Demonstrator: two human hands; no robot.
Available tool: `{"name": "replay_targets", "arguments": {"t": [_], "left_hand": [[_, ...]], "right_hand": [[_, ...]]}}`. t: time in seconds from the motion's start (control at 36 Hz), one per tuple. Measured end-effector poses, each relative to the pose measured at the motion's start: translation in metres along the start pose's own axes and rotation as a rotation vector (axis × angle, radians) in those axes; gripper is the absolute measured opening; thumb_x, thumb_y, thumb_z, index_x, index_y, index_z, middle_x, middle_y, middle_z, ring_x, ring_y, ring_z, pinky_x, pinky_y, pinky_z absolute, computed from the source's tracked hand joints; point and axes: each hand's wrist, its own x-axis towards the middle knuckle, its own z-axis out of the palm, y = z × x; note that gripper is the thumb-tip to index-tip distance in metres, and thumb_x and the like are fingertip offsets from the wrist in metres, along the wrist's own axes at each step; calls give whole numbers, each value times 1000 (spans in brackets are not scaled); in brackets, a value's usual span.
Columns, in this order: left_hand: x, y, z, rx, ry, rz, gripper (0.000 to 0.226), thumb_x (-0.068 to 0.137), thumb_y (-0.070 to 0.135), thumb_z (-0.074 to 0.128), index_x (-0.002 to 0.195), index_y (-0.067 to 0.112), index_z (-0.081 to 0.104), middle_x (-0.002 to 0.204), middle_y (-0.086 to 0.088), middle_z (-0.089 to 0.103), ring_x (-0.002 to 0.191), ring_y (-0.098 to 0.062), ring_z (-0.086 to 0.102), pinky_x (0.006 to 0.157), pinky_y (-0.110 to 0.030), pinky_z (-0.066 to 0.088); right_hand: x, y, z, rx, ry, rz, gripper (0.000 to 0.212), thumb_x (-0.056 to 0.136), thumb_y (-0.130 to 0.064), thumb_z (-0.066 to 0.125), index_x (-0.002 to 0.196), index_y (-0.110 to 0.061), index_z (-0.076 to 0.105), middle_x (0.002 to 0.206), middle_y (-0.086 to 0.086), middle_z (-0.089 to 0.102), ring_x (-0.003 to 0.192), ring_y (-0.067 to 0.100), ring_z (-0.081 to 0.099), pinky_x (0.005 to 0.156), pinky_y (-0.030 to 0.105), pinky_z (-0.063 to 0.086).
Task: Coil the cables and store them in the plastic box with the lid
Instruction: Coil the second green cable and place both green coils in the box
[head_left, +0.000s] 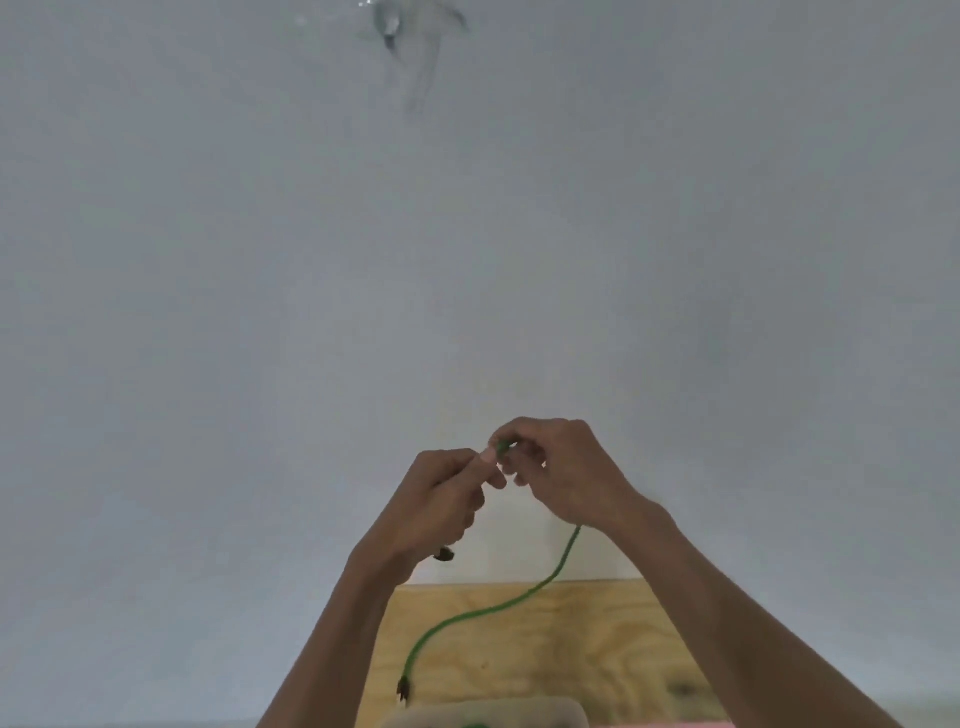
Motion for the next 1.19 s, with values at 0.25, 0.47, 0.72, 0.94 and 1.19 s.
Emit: {"name": "replay_targets", "arguments": {"t": [0.25, 0.47, 0.72, 0.94, 1.19], "left_hand": [[-3, 8, 32, 5, -146, 87, 49, 99, 50, 49, 83, 5, 63, 63, -8, 56, 58, -23, 48, 70, -49, 44], [3, 54, 77, -637, -189, 91, 31, 101, 27, 46, 91, 6, 67, 52, 2, 28, 43, -10, 25, 48, -25, 31], [34, 93, 73, -666, 43, 226, 31, 102, 31, 47, 104, 6, 67, 62, -7, 48, 57, -20, 47, 50, -33, 40], [61, 101, 63, -577, 195, 264, 35, 102, 33, 49, 117, 7, 67, 60, -4, 42, 54, -14, 41, 67, -33, 36], [79, 97, 55, -309, 281, 377, 21, 102, 17, 54, 112, 22, 72, 77, -5, 66, 60, -14, 50, 59, -27, 47]], "right_hand": [[16, 26, -59, 63, 117, 60, 21, 94, -18, 63, 112, -23, 73, 74, -3, 74, 58, 4, 68, 63, 10, 52], [25, 24, -46, 53, 71, -13, 23, 96, -24, 60, 115, -30, 72, 92, -6, 52, 89, 13, 60, 86, 27, 49], [4, 23, -27, 249, 28, -93, 38, 99, 2, 49, 80, -31, 53, 68, -17, 50, 58, -14, 54, 61, 7, 45], [1, 20, -21, 399, 63, -39, 40, 103, -38, 45, 69, -17, 53, 56, -11, 55, 51, 4, 50, 54, 17, 41], [-2, 19, -19, 495, 87, 2, 20, 100, -32, 54, 94, -26, 73, 65, -4, 64, 48, 8, 49, 52, 20, 43]]}}
